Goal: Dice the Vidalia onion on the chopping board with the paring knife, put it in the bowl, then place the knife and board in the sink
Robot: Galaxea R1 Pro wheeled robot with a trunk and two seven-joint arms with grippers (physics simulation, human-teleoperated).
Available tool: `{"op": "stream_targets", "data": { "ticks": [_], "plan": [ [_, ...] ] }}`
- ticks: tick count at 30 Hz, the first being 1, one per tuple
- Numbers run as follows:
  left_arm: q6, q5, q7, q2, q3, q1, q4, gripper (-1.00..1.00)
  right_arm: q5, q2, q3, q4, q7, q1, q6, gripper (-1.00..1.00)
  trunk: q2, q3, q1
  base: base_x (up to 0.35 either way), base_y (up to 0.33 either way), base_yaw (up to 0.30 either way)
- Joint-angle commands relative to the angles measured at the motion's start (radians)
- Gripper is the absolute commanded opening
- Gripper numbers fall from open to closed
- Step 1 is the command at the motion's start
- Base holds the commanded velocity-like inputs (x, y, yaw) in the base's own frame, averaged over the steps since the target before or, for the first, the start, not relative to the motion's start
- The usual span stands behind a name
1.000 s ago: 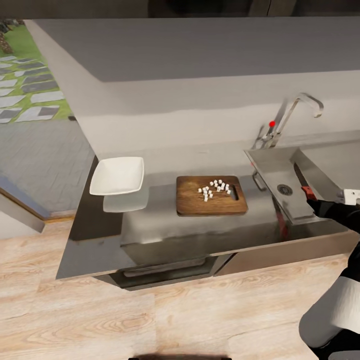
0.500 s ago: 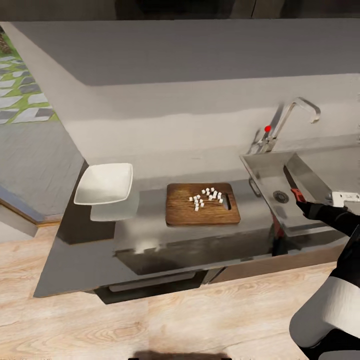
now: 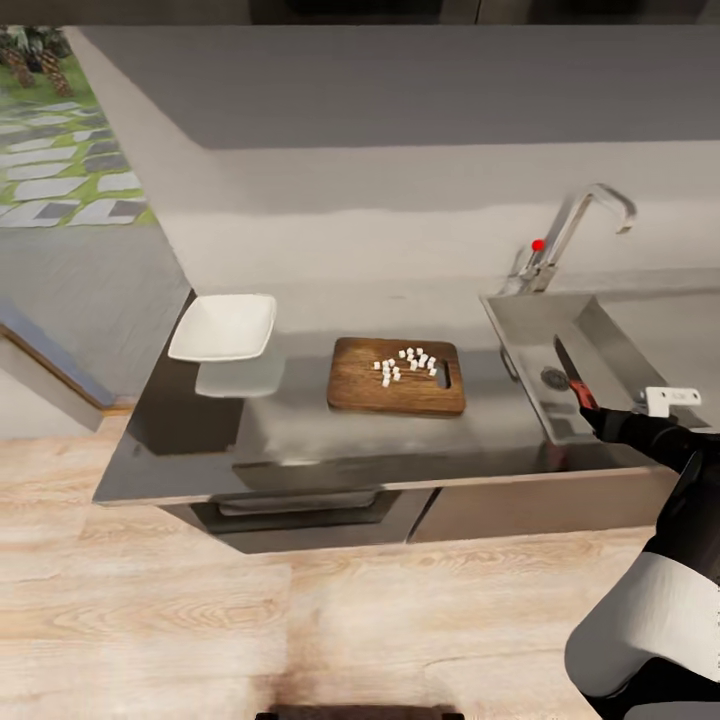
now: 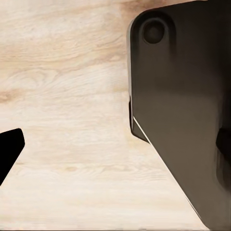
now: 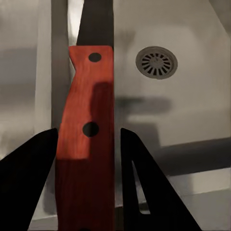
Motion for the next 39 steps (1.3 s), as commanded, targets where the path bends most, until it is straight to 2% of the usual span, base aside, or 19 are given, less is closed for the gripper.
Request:
{"op": "stream_targets", "data": {
  "ticks": [1, 9, 28, 35, 39],
  "plan": [
    [-0.001, 0.01, 0.005, 0.001, -0.008, 0.001, -0.003, 1.0, 0.008, 0.003, -0.002, -0.001, 0.008, -0.001, -0.006, -1.0, -0.002, -0.002, 0.0, -0.254, -0.224, 0.266],
    [-0.003, 0.01, 0.005, 0.002, -0.008, 0.001, -0.004, 1.0, 0.015, 0.019, -0.003, -0.002, 0.008, -0.001, -0.027, -1.0, -0.002, 0.0, 0.0, -0.181, -0.224, 0.254],
    [-0.003, 0.01, 0.005, 0.003, -0.008, 0.001, -0.008, 1.0, 0.019, 0.013, -0.008, -0.002, 0.001, -0.001, -0.03, -1.0, -0.002, 0.024, 0.0, 0.001, -0.074, 0.193],
    [-0.003, 0.01, 0.005, 0.004, -0.008, 0.001, -0.008, 1.0, 0.02, 0.011, -0.014, 0.0, -0.102, -0.001, -0.031, -1.0, -0.002, 0.034, 0.0, 0.097, -0.101, 0.085],
    [-0.003, 0.01, 0.005, 0.005, -0.008, 0.001, -0.008, 1.0, 0.024, 0.011, -0.02, 0.003, -0.131, -0.001, -0.051, -1.0, -0.002, 0.04, 0.0, 0.01, -0.01, -0.002]
  ]
}}
